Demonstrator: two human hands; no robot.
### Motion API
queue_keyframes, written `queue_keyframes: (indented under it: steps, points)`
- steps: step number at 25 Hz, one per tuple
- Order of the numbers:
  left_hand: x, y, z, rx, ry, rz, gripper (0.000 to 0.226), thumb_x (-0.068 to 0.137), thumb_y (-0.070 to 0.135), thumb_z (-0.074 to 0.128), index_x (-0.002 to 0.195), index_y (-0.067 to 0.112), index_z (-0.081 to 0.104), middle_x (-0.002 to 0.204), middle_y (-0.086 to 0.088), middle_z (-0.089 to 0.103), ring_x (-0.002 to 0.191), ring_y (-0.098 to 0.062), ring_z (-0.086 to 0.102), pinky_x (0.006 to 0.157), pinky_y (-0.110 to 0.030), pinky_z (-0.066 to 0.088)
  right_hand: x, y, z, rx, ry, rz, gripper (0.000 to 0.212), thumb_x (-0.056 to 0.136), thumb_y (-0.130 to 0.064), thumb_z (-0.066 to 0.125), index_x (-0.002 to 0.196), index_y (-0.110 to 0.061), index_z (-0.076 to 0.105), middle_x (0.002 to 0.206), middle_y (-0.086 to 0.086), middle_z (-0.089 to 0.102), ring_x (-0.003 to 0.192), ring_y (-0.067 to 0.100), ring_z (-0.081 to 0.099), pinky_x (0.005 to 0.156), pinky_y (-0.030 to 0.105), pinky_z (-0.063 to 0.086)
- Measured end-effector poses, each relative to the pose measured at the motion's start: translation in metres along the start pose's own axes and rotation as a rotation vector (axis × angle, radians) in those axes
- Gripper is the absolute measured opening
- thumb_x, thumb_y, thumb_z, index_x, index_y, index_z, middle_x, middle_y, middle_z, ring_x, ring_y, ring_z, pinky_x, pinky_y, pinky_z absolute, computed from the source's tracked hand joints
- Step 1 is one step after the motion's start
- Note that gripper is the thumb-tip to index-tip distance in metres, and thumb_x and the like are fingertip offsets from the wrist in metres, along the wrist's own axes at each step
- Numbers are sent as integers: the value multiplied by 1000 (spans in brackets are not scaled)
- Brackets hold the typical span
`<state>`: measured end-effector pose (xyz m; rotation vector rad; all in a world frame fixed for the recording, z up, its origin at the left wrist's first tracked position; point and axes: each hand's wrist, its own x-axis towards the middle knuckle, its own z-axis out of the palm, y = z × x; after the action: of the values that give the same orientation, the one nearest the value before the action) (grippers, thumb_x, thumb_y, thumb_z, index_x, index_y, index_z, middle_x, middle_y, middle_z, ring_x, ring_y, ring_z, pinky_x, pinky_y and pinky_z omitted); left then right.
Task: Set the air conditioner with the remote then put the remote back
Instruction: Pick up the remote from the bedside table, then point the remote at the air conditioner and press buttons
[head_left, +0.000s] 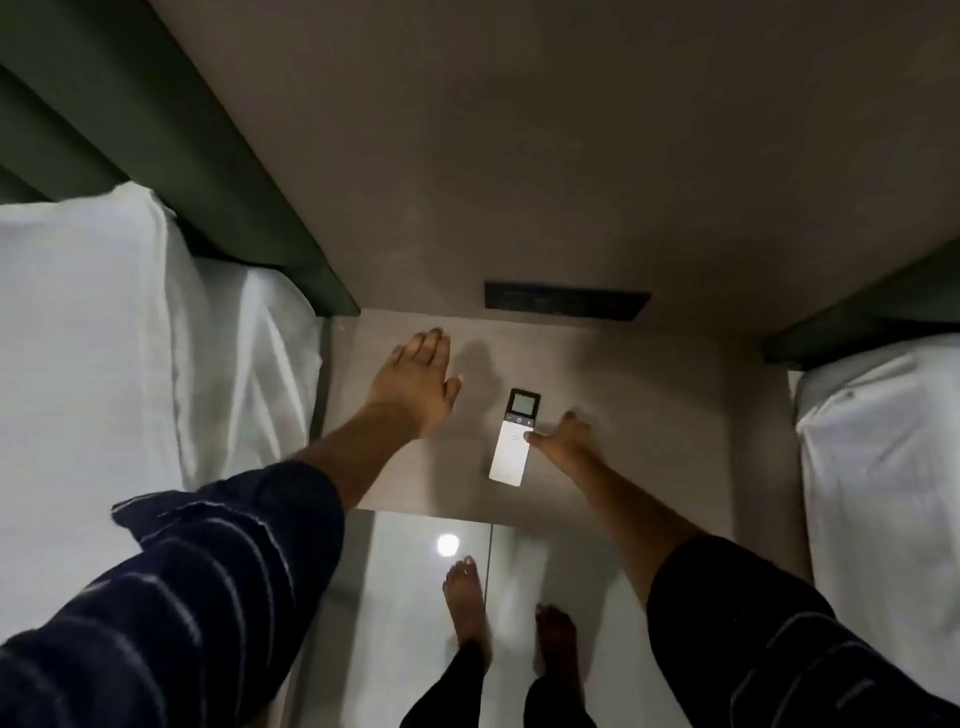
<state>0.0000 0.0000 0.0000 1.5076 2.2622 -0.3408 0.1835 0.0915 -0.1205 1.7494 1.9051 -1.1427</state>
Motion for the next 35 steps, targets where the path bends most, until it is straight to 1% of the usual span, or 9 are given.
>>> queue_keyframes:
  steps: [6,8,11,15,18,21,27,32,35]
  points:
    - [28,-9,77,-36,-45,-33,66,101,44,18,155,11,-3,165,-7,-2,152,-23,0,122,-35,3,57,-11,101,-70,237,78,96,67,-50,70,139,-1,29,133,19,46,118,36,49,97,40,45]
    - [33,-5,66,-71,-28,-35,67,101,44,18,155,11,-4,165,-7,-3,152,-23,0,123,-36,4,65,-14,92,-70,303,70,88,66,-40,71,135,-3,32,129,19,49,112,36,52,92,39,49]
    - [-18,-38,32,-119,55,-173,66,101,44,18,155,10,-3,165,-7,-2,152,-23,1,124,-37,7,19,-49,67,-42,172,-138,64,58,-29,77,113,-10,49,109,12,67,95,31,66,75,28,53]
    - [-38,-50,28,-101,-67,-194,66,102,41,20,155,8,1,165,-9,1,152,-24,4,124,-38,8,-7,-50,50,62,-22,-293,51,54,-20,82,101,-19,62,88,0,71,79,21,70,61,16,43]
    - [-119,-74,-53,-75,20,-295,65,102,40,20,156,9,2,165,-8,1,152,-23,4,122,-36,6,-94,-111,-2,208,-290,-526,44,60,-12,81,95,-27,61,81,-2,70,61,9,68,54,18,54]
    - [-223,-110,-145,18,136,-418,65,102,40,20,156,9,3,165,-7,2,152,-23,5,123,-36,8,-205,-207,-40,337,-535,-718,23,81,-11,69,97,-26,60,81,9,69,61,24,68,62,42,61]
    - [-509,-157,-287,168,349,-886,65,101,42,21,155,9,5,164,-8,5,152,-23,7,122,-37,8,-497,-340,-69,189,-981,-1031,13,83,-21,51,90,-15,59,70,19,67,49,27,64,51,32,54]
    - [-754,-132,-355,343,444,-1289,65,101,41,25,155,7,10,164,-9,11,151,-23,12,122,-36,13,-736,-368,-62,-35,-1199,-1199,20,83,-18,48,94,-5,60,72,22,69,59,34,65,61,36,56]
    - [-893,-99,-394,430,439,-1549,65,102,41,22,155,7,6,164,-8,7,151,-23,9,122,-36,11,-878,-367,-68,-84,-1330,-1313,22,84,-22,49,91,-5,61,66,17,73,54,31,68,55,28,57]
